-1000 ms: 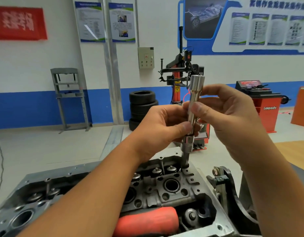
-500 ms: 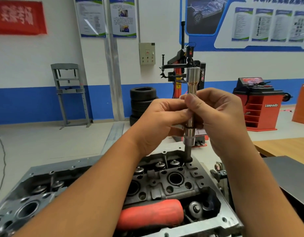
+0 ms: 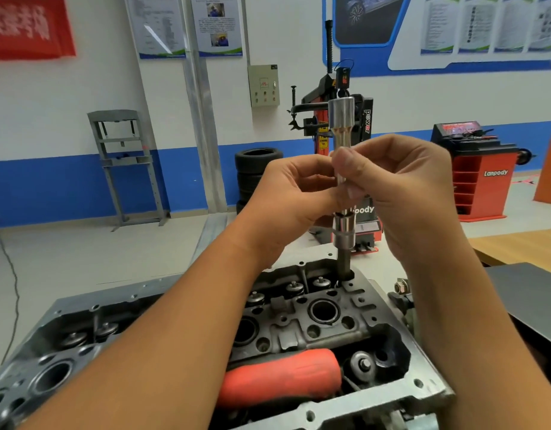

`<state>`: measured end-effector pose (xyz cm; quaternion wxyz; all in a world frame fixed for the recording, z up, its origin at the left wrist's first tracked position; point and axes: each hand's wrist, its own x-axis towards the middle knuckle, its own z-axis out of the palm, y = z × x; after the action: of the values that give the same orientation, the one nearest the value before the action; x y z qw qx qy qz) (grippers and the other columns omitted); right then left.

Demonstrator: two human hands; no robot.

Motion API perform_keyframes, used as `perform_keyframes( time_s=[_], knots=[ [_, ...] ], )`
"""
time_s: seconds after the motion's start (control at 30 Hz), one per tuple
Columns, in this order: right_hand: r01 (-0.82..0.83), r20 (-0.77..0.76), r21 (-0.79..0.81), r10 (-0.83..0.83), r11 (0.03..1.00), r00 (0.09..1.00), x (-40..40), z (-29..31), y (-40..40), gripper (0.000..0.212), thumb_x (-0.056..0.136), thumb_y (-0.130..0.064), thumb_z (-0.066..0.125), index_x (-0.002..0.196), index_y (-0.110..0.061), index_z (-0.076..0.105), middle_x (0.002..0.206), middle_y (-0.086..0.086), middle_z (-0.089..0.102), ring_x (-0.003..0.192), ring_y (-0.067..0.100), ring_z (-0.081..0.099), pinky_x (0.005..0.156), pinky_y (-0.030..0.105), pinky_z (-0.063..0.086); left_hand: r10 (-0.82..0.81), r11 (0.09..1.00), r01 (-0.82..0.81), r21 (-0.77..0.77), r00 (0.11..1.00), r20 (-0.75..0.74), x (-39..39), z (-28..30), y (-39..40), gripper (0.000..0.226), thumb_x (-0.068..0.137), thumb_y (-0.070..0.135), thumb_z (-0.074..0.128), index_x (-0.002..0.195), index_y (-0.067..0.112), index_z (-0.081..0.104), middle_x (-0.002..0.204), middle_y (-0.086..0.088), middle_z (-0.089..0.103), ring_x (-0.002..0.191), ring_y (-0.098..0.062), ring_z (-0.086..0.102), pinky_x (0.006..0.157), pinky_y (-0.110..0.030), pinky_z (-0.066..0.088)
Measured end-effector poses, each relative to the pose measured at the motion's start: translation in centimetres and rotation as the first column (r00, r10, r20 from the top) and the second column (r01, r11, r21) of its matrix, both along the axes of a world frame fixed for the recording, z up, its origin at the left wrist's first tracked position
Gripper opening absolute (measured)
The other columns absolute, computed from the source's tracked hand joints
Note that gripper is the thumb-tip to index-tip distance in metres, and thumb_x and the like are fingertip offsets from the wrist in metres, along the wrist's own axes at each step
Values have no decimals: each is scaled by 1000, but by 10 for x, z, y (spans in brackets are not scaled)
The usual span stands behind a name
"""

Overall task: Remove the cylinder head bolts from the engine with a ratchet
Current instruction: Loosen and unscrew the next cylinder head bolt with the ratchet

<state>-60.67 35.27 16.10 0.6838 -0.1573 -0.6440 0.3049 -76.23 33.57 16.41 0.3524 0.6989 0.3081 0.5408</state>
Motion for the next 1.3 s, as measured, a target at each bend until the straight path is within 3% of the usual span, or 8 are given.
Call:
perform_keyframes(
  time_s=[0.2, 0.4, 0.53, 0.67, 0.87, 0.97, 1.13, 1.3],
  knots=[
    [16, 94, -119, -4, 993, 996, 6, 8, -2, 9, 94, -14, 74, 89, -6, 74, 80, 10, 77, 69, 21, 75, 59, 31, 60, -111, 993, 111, -41, 994, -12, -1, 2, -1, 25, 106, 9, 52, 125, 2, 67, 109, -13, 76, 103, -32, 74, 80, -39, 59],
    [-1, 103, -87, 10, 996, 995, 1, 9, -2, 18, 81, -17, 87, 79, -10, 70, 78, 10, 75, 76, 29, 75, 69, 39, 63, 2, 993, -4, 114, 1000, 16, 4, -1, -2, 24, 87, 1, 76, 110, 6, 73, 94, -5, 80, 88, -19, 77, 75, -27, 59],
    [-137, 30, -143, 143, 980, 989, -1, 5, 0, 16, 86, -24, 78, 87, -9, 73, 91, 19, 75, 82, 26, 74, 72, 37, 61, -40, 998, 38, 42, 999, 31, 0, 0, -2, 22, 97, 8, 66, 118, 0, 70, 101, -15, 77, 94, -33, 75, 76, -38, 62],
    [-263, -4, -181, 267, 948, 964, -1, 2, 2, 17, 95, -26, 68, 97, -12, 76, 112, 21, 74, 101, 38, 74, 83, 53, 63, -89, 996, 89, 6, 996, 3, 4, -1, -2, 27, 106, 6, 51, 129, 2, 65, 105, -14, 75, 101, -37, 74, 76, -40, 62],
    [-238, -82, -165, 227, 957, 970, -7, -2, 1, 26, 81, -27, 79, 98, -9, 71, 93, 18, 76, 90, 40, 75, 73, 53, 63, -45, 997, 45, 67, 999, -1, 4, 0, -1, 27, 97, 5, 67, 124, 3, 69, 105, -13, 77, 91, -23, 75, 80, -37, 60],
    [-155, -129, -116, 140, 981, 982, -8, -4, 1, 29, 80, -28, 81, 94, -4, 72, 100, 29, 73, 94, 47, 73, 76, 56, 64, -9, 997, 10, 73, 1000, -11, 7, 0, -1, 24, 97, 10, 69, 120, 5, 71, 104, -12, 78, 89, -22, 75, 80, -38, 62],
    [-176, -91, -127, 166, 976, 982, -9, -3, 3, 31, 88, -38, 66, 92, -9, 77, 103, 18, 77, 99, 35, 75, 85, 51, 63, -90, 995, 86, -45, 992, -86, 6, 0, -3, 24, 105, 6, 54, 125, 4, 67, 99, -7, 75, 91, -23, 74, 78, -43, 62],
    [-200, -54, -153, 194, 968, 980, -9, -4, 4, 31, 86, -40, 69, 97, -12, 75, 103, 17, 78, 95, 38, 76, 81, 53, 64, -14, 1000, 12, -25, 995, -99, 1, 2, -3, 17, 98, -1, 63, 112, 5, 69, 92, -7, 76, 85, -21, 75, 77, -42, 63]
  ],
)
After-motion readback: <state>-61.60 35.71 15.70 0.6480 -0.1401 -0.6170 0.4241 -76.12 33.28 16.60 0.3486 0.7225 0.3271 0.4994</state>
